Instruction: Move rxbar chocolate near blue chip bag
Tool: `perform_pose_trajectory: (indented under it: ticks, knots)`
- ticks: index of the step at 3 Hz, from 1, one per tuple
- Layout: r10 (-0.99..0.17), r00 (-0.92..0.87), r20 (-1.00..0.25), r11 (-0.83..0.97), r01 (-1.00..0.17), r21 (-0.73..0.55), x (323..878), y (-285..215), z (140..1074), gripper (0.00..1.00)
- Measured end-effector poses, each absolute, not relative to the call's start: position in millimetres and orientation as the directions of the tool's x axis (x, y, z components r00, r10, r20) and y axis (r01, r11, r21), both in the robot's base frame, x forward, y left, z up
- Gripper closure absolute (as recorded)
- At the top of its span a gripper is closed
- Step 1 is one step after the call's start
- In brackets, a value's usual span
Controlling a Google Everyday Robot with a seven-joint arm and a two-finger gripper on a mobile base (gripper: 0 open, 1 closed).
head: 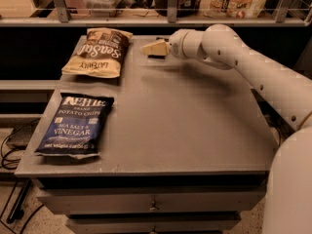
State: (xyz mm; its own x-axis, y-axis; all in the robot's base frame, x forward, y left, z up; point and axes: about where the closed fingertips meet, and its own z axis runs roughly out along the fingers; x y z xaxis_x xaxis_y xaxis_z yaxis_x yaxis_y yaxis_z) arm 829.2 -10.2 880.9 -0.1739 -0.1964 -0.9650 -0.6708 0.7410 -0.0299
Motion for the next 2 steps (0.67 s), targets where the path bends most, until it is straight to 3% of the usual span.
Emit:
perform_pose_trajectory:
  ticks: [2]
  knots:
    - [-0.256,-0.193,-0.947,0.736,-0.674,-0.062,834.9,-2.7,868.0,0.0]
